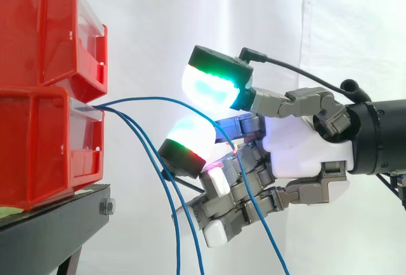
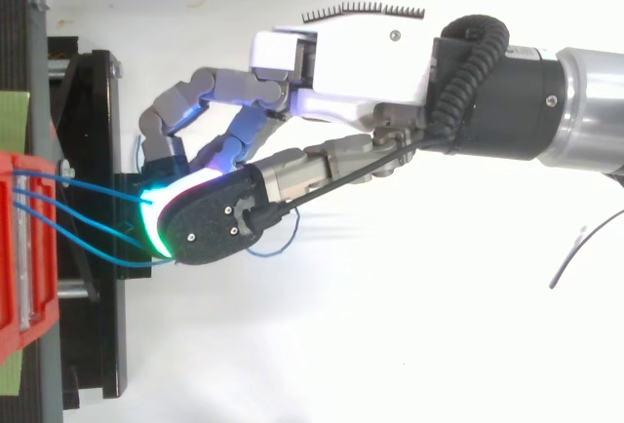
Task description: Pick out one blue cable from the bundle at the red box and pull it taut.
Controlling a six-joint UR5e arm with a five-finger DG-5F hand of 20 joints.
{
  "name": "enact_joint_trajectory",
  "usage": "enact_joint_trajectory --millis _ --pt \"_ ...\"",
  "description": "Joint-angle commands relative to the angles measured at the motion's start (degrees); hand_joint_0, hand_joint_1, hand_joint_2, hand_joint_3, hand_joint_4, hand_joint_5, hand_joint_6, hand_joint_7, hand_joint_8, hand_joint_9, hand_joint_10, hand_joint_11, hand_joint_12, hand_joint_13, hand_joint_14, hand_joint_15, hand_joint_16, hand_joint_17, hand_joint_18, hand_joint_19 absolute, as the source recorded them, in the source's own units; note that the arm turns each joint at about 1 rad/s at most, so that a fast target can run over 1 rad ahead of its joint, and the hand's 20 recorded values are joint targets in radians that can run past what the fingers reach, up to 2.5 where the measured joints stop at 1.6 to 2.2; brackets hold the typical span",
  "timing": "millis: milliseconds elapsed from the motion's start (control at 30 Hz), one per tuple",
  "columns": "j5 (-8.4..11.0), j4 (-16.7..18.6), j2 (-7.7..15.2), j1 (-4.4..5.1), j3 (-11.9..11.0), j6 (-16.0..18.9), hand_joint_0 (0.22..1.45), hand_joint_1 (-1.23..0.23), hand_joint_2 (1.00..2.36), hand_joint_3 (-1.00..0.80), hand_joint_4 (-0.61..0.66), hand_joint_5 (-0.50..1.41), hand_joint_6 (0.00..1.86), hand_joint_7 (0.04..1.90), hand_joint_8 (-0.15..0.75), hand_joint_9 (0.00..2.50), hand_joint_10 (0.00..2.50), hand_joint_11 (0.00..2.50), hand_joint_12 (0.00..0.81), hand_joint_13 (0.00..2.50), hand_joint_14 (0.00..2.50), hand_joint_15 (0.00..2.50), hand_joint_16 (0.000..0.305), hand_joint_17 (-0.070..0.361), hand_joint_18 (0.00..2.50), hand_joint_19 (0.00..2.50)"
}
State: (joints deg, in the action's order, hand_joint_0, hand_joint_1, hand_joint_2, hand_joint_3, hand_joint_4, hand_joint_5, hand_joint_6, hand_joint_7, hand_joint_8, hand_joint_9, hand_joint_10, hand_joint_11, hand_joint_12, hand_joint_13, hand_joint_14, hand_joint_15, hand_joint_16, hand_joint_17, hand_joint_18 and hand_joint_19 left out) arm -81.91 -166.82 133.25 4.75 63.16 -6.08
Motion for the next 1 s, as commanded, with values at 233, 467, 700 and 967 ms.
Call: enact_joint_trajectory --millis 233,467,700,967 --pt "0.00 -0.5 0.1 0.00 -0.3 0.0 0.58 -0.61 1.02 -0.24 0.07 -0.17 0.82 1.23 0.270 1.00 0.03 0.69 0.318 0.73 0.01 0.36 0.049 0.110 0.58 0.55" --pt "0.00 -1.6 0.0 0.00 -0.8 0.0 0.58 -0.66 1.03 -0.20 0.08 -0.18 0.84 1.25 0.266 0.98 0.02 0.69 0.319 0.73 0.01 0.35 0.049 0.110 0.57 0.55" --pt "0.00 -1.7 0.0 0.00 -0.9 0.0 0.60 -0.69 1.03 -0.19 0.07 -0.18 0.85 1.25 0.264 0.95 0.02 0.68 0.318 0.72 0.01 0.35 0.049 0.110 0.57 0.53" --pt "-0.09 -3.3 -0.5 0.00 -1.0 0.0 0.63 -0.70 1.02 -0.25 0.08 -0.19 0.87 1.22 0.265 0.91 0.02 0.67 0.313 0.70 0.02 0.34 0.049 0.110 0.56 0.50"
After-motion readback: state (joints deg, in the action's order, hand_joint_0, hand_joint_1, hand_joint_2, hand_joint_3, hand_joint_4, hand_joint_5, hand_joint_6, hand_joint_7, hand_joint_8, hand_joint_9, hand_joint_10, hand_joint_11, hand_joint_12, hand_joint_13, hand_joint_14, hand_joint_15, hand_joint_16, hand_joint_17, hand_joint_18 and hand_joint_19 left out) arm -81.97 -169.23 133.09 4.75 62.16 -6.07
